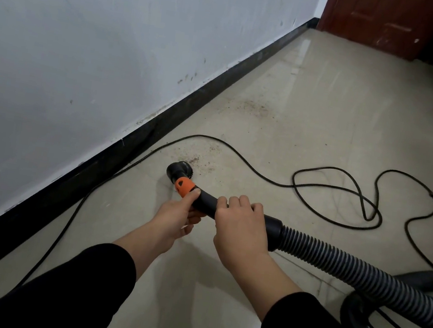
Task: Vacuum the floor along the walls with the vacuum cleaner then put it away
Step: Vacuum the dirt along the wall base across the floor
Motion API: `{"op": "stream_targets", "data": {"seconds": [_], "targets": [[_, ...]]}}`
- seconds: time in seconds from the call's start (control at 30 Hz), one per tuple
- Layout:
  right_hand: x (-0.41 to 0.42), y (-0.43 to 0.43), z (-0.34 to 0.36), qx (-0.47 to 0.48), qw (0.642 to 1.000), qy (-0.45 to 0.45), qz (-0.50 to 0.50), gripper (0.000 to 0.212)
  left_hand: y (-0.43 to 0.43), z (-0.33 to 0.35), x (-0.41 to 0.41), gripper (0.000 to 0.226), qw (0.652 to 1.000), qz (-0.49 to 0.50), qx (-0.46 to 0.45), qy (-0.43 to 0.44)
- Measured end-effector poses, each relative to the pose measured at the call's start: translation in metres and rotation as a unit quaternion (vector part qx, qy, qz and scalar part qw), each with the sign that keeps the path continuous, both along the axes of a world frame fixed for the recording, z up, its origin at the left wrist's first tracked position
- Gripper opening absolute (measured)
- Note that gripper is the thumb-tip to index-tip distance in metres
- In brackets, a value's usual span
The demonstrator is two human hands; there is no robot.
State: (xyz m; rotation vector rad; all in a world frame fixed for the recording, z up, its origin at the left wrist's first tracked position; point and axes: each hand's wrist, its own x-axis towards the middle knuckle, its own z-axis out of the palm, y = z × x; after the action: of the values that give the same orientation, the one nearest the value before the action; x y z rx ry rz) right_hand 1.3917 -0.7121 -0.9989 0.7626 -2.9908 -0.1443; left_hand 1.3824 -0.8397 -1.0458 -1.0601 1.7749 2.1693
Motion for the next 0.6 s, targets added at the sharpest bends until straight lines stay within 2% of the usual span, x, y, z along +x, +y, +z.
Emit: {"op": "stream_targets", "data": {"seconds": [0.6], "targets": [[0.010,0.042,0.015,0.044,0.999,0.010,-0.028,0.035,0.047,0.000,0.000,0.035,0.999,-0.026,0.029,0.003]]}}
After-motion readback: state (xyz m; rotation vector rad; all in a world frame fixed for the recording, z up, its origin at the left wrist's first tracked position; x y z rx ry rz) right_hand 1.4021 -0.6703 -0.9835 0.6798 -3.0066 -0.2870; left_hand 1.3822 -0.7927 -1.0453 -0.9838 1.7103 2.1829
